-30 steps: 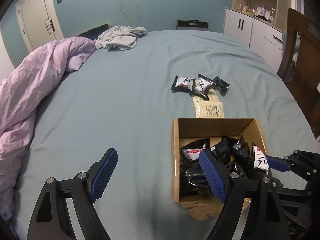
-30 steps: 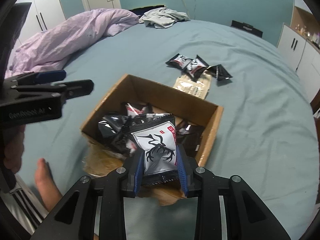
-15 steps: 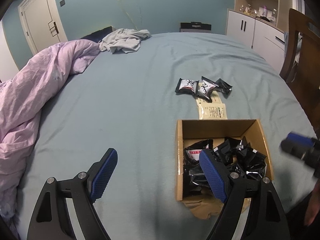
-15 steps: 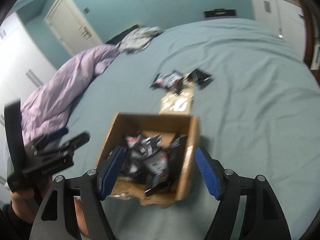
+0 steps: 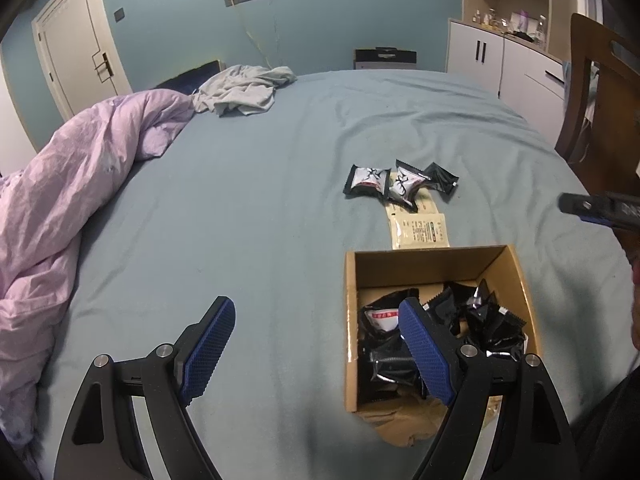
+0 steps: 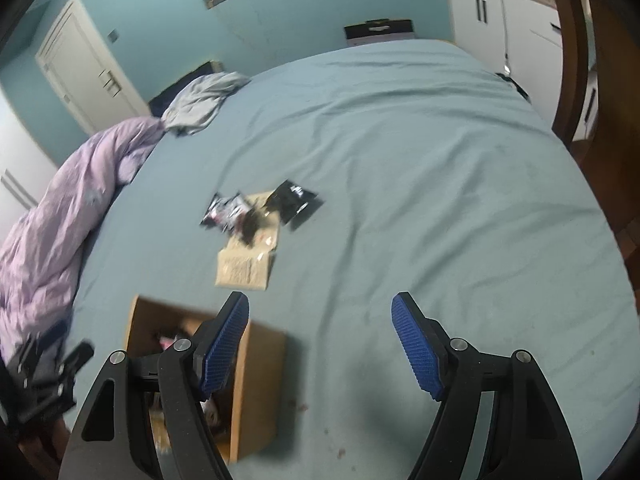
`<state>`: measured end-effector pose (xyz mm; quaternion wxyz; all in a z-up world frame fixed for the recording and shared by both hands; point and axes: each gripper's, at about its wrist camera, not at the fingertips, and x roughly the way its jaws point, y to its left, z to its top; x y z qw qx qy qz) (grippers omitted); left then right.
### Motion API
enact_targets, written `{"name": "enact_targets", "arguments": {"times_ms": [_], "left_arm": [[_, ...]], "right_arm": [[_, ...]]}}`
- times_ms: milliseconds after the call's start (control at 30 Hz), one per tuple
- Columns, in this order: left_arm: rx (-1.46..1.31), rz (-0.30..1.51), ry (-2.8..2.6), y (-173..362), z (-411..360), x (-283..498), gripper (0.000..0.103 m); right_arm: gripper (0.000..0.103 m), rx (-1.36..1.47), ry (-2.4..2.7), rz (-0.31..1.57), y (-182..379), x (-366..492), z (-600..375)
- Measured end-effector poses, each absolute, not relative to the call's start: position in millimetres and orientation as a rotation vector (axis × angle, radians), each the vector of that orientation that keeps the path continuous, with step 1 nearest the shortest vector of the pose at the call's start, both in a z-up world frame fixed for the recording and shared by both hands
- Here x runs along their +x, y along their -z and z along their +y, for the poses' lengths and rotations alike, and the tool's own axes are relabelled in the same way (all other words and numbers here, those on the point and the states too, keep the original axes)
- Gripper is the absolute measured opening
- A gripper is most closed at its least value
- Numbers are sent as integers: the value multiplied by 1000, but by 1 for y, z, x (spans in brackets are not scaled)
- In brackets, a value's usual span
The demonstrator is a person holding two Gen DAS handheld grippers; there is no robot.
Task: Organize snacks
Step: 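Move the right gripper to the pile and grasp a black packet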
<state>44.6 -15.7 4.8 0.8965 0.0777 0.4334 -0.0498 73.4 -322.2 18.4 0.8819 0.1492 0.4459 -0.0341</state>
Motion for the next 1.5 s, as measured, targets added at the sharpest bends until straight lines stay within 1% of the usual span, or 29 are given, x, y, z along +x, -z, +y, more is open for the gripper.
{"name": "enact_targets", "arguments": {"times_ms": [167, 400, 533, 667, 733, 833, 900, 933, 1000, 1033, 1067, 1167, 1333, 1433, 1467, 1500], "left_arm": [[167, 906, 135, -6, -25, 52, 85], [178, 924, 178, -5, -34, 54, 85], [188, 930, 183, -3, -37, 57, 85], [185, 943, 182, -1, -37, 63, 85], [175, 952, 182, 1, -35, 65, 85], [165, 961, 179, 3, -33, 66, 85], [163, 966, 174, 4, -32, 66, 85], [162, 967, 172, 5, -32, 67, 85], [157, 969, 170, 6, -30, 67, 85], [156, 969, 169, 6, -30, 68, 85], [156, 969, 166, 6, -30, 68, 85], [161, 964, 153, 8, -28, 69, 85], [162, 961, 120, 10, -22, 68, 85], [151, 968, 114, 10, -19, 66, 85], [148, 969, 114, 10, -18, 65, 85], [147, 969, 115, 10, -18, 64, 85]], "right_arm": [[73, 352, 16, 1012, 5, 112, -320], [73, 264, -47, 1099, 29, 181, -305], [73, 287, -158, 1181, 49, 212, -287], [73, 227, -224, 1248, 68, 234, -265], [73, 168, -242, 1266, 75, 244, -254], [72, 165, -289, 1263, 76, 256, -251], [51, 165, -302, 1292, 81, 261, -252], [30, 160, -286, 1319, 87, 263, -253], [21, 153, -276, 1315, 90, 262, -255], [6, 162, -298, 1306, 89, 261, -257], [0, 187, -319, 1309, 89, 259, -260], [0, 245, -334, 1266, 79, 250, -266], [0, 284, -342, 1168, 44, 231, -278], [0, 306, -232, 1085, 28, 215, -296], [4, 325, -165, 1058, 26, 212, -306], [11, 344, -85, 1038, 27, 211, -316]]}}
